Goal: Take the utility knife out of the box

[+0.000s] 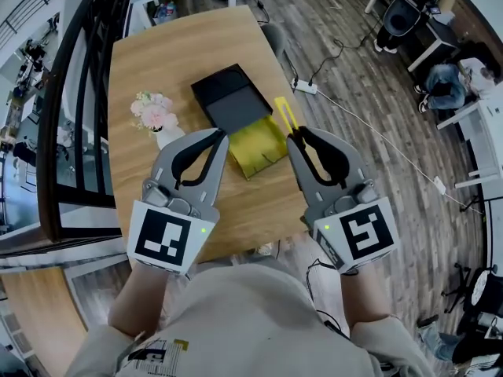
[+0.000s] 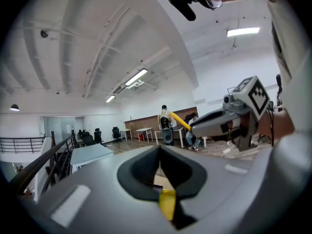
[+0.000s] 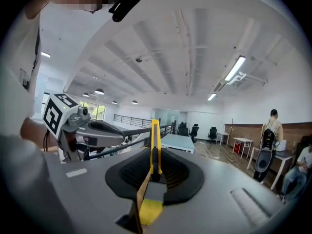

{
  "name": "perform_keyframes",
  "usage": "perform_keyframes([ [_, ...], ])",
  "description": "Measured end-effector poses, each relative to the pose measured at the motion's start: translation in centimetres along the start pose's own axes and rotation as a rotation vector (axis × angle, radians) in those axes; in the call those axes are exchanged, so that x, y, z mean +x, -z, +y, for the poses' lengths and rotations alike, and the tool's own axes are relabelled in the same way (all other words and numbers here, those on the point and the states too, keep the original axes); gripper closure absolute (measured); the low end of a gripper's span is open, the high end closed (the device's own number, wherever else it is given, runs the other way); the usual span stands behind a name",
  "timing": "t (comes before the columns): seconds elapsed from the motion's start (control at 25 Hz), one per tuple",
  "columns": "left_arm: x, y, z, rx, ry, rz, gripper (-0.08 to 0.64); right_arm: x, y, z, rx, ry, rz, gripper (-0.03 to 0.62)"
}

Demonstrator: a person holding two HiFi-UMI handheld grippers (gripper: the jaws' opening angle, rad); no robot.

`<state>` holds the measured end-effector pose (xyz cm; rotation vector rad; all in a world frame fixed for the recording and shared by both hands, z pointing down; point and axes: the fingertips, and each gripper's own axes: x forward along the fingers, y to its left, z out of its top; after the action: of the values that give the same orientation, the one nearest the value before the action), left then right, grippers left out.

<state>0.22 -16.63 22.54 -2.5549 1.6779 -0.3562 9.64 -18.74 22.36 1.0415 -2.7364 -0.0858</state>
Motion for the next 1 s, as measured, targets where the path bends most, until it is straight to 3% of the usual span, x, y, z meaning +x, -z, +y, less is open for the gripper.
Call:
perform_keyframes([
  [0.16,-0.5,0.8,-0.9,-0.019,0.012,0.015,0.557,-1.3,0.9,-0.1,0.148,-0.046,0.003,0.523],
  [0.44,-1.2,2.7,-1.3,-0.046,0.005,0.053,0.557,-3.1,3.2,-0.7,0.196,0.002,0.035,0.525],
  [1.0,-1.8,2.4,-1.3,-0.036,0.007,0.05,0.557,-3.3,3.7,-0.4,0.168,0.016,0.052,0.525],
])
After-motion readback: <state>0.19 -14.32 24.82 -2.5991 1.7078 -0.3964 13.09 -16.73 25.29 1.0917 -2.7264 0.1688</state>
